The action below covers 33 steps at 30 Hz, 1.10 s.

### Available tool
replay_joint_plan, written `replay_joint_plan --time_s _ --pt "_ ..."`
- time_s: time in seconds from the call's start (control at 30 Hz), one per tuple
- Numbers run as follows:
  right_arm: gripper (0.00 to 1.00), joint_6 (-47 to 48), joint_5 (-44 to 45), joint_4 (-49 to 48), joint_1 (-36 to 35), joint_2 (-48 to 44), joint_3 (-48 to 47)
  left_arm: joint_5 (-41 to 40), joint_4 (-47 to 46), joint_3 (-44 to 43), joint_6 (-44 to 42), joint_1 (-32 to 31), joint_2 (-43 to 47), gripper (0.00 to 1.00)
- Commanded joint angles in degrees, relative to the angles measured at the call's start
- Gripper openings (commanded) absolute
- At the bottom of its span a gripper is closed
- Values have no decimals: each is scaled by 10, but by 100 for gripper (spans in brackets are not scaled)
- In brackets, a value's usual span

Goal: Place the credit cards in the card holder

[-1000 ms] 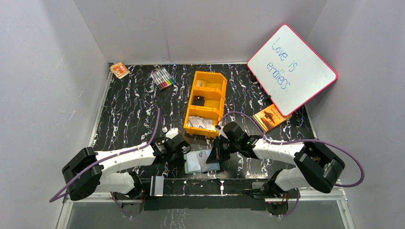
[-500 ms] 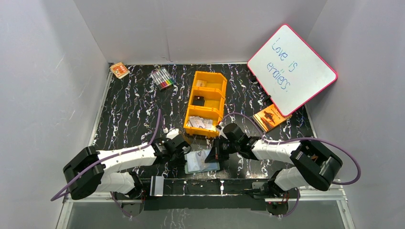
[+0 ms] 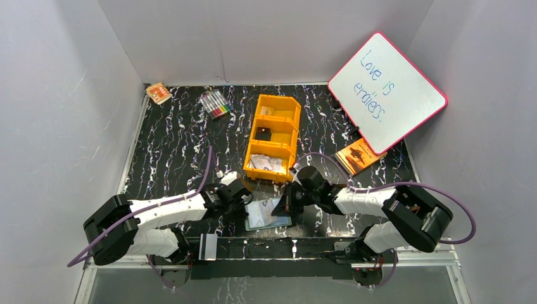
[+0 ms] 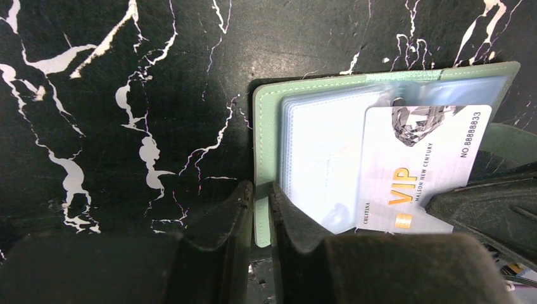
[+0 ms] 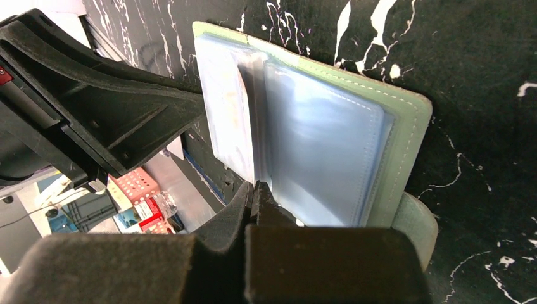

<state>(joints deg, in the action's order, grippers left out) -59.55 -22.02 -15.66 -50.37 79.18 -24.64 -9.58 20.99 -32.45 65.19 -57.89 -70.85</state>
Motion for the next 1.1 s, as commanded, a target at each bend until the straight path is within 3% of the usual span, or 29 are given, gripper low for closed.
replay_joint_plan --time_s 0.0,0.57,0.6,0.8,1.07 --pt "0 -18 17 -26 -5 3 2 6 4 10 5 -3 0 14" --pt "0 -9 28 -18 -35 21 -18 13 -4 21 17 -3 8 12" --pt "2 -6 29 -11 -35 17 -20 12 -4 22 17 -3 8 12" --pt "39 7 43 21 -36 -8 -28 12 -5 27 22 -3 16 12" --pt "51 25 44 49 -40 5 -57 15 -8 27 20 -3 16 11"
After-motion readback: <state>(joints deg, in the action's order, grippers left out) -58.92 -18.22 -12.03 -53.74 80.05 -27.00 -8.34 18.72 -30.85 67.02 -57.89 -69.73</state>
